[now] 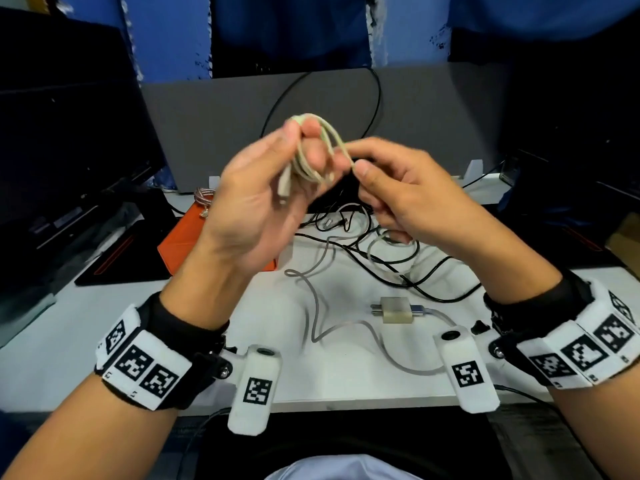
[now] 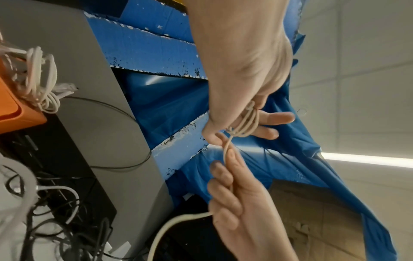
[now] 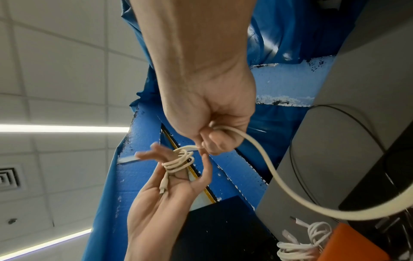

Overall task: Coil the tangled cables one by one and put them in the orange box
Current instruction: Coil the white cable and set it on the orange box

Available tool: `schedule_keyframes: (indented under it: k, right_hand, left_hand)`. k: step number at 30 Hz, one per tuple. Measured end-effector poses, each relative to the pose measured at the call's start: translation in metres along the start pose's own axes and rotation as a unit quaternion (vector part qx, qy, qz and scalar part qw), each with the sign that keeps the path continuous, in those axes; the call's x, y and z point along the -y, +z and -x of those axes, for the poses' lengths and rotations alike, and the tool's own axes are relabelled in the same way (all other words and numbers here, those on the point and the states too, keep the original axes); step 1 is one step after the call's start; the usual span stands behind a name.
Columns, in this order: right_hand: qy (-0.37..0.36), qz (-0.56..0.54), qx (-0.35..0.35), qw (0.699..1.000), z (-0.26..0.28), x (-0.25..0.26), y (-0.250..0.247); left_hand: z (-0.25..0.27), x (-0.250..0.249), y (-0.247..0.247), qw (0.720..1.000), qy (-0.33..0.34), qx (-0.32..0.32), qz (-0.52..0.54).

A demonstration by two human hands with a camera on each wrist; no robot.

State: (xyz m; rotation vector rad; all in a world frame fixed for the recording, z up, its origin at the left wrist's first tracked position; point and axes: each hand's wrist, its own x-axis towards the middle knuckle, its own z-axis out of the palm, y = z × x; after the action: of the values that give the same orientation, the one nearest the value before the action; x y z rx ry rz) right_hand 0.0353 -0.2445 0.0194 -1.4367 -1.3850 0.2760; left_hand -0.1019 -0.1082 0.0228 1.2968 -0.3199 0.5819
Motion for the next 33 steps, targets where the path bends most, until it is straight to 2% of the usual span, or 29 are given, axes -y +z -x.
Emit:
schedule_keyframes:
  k: [3, 5, 6, 8, 10, 12, 13, 14, 16, 19, 22, 25, 28, 33]
  right_hand:
    - [-0.004, 0.102, 0.055, 0.993, 0.003, -0.001, 0.009]
    - [-0.007, 0.178, 0.106, 0.978, 0.005, 0.0, 0.016]
    - [-0.007, 0.196, 0.129, 0.972, 0.007, 0.002, 0.018]
    - [-0.013, 0.206, 0.165, 0.965, 0.009, 0.002, 0.017]
    - [-0.017, 0.183, 0.158, 0.97, 0.009, 0.005, 0.012]
    - [-0.008, 0.124, 0.101, 0.987, 0.007, 0.008, 0.007]
    - [-0.008, 0.089, 0.062, 0.994, 0.006, 0.008, 0.004]
    - [-0.014, 0.06, 0.023, 0.998, 0.005, 0.008, 0.0]
    - [-0.023, 0.029, -0.035, 0.999, 0.001, 0.003, -0.005]
    - [-0.036, 0.039, -0.073, 0.996, -0.003, -0.004, -0.006]
    - [-0.074, 0.061, -0.087, 0.992, -0.003, -0.003, -0.004]
    - [-0.094, 0.083, -0.083, 0.989, 0.001, 0.003, 0.0]
    - [-0.08, 0.07, -0.051, 0.993, 0.005, 0.006, 0.007]
    - [-0.054, 0.02, -0.033, 0.998, 0.007, 0.006, 0.016]
  left_hand:
    - [-0.003, 0.0, -0.004, 0.996, 0.028, -0.082, -0.02]
    - [-0.003, 0.004, -0.004, 0.982, 0.058, -0.124, -0.131]
    - [-0.003, 0.007, -0.004, 0.964, 0.078, -0.134, -0.216]
    - [-0.002, 0.011, -0.005, 0.909, 0.105, -0.132, -0.38]
    - [-0.001, 0.013, -0.009, 0.843, 0.126, -0.123, -0.508]
    - [-0.002, 0.013, -0.014, 0.769, 0.134, -0.121, -0.613]
    - [-0.002, 0.012, -0.016, 0.745, 0.126, -0.114, -0.645]
    - [-0.003, 0.01, -0.018, 0.737, 0.106, -0.097, -0.661]
    - [-0.003, 0.005, -0.021, 0.759, 0.042, -0.025, -0.649]
    - [-0.001, -0.001, -0.02, 0.842, -0.057, 0.084, -0.53]
    - [0.001, -0.004, -0.021, 0.905, -0.089, 0.111, -0.402]
    - [0.002, -0.003, -0.016, 0.953, -0.073, 0.117, -0.27]
    - [0.003, 0.001, -0.007, 0.982, -0.058, 0.115, -0.135]
    - [0.007, 0.01, 0.003, 0.987, -0.08, 0.137, -0.03]
